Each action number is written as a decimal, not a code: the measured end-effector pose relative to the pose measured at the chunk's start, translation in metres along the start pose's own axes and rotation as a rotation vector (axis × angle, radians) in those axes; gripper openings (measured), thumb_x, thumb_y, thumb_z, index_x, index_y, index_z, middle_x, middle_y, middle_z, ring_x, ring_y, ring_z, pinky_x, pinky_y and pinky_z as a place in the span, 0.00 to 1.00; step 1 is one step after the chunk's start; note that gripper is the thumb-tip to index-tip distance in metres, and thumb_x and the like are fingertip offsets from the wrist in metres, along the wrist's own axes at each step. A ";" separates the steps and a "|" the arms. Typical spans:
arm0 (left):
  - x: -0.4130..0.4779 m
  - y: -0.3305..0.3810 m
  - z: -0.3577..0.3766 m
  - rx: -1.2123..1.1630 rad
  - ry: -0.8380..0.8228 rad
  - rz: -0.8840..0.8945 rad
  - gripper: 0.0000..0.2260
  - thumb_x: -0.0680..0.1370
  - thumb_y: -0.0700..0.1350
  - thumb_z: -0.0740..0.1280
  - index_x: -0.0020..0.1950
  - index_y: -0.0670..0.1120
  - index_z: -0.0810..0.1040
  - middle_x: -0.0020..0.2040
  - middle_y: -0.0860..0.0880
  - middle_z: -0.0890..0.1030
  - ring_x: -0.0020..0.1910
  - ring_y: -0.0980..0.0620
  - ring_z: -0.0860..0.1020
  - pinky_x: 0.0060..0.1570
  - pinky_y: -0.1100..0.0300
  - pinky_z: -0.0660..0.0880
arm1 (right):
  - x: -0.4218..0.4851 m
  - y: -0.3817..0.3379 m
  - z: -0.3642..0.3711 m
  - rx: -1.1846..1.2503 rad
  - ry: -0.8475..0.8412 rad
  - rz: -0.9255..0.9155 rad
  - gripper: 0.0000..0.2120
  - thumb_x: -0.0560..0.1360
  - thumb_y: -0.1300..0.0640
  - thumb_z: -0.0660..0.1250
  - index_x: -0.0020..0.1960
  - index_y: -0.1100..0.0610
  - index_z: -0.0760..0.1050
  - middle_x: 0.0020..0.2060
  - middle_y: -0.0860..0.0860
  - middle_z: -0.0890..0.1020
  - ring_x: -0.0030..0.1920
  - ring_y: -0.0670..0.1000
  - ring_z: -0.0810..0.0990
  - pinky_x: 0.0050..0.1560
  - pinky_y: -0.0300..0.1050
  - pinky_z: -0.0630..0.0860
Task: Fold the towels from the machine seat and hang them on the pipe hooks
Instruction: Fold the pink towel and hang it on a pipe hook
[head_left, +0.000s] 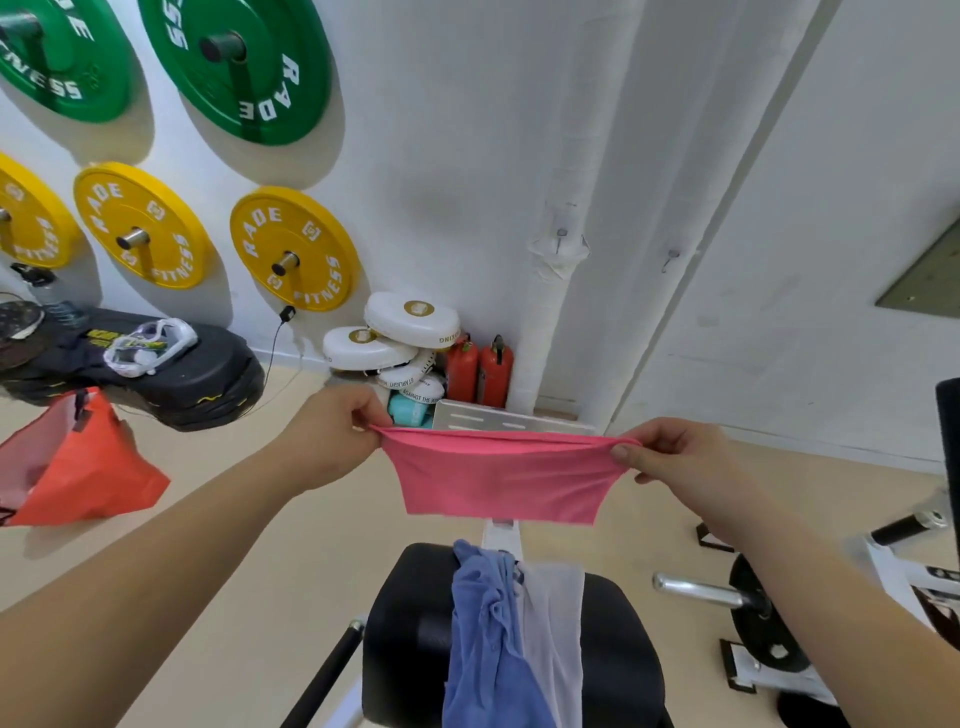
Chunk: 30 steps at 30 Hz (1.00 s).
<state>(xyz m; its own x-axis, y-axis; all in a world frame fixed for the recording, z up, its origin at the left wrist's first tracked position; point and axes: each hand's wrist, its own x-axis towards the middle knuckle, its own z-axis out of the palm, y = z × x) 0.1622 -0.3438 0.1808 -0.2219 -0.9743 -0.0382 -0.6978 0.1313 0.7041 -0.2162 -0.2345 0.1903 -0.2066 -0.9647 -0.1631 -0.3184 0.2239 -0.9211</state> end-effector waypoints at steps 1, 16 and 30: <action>-0.003 -0.006 0.002 -0.021 -0.029 -0.008 0.06 0.73 0.36 0.75 0.42 0.46 0.83 0.44 0.52 0.84 0.40 0.59 0.80 0.39 0.70 0.71 | -0.002 0.007 0.002 -0.023 -0.020 0.014 0.01 0.73 0.57 0.78 0.43 0.54 0.87 0.42 0.55 0.88 0.45 0.54 0.85 0.50 0.51 0.82; -0.135 -0.162 0.107 -0.068 -0.538 -0.231 0.02 0.72 0.45 0.67 0.42 0.51 0.80 0.41 0.50 0.84 0.43 0.47 0.82 0.49 0.45 0.81 | -0.109 0.173 0.095 -0.505 -0.366 0.399 0.09 0.79 0.63 0.67 0.47 0.51 0.83 0.42 0.45 0.86 0.44 0.41 0.84 0.52 0.42 0.80; -0.079 -0.168 0.137 -0.135 -0.389 -0.248 0.06 0.80 0.44 0.62 0.47 0.53 0.77 0.42 0.52 0.83 0.44 0.50 0.81 0.46 0.54 0.78 | -0.077 0.190 0.123 -0.272 -0.037 0.516 0.05 0.82 0.58 0.64 0.49 0.53 0.78 0.39 0.59 0.84 0.34 0.54 0.80 0.42 0.60 0.82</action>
<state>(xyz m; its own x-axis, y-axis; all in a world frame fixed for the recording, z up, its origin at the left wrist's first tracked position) 0.2034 -0.2641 -0.0314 -0.3165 -0.8288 -0.4613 -0.6728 -0.1467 0.7252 -0.1474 -0.1346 -0.0155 -0.3670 -0.7245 -0.5835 -0.4125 0.6889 -0.5960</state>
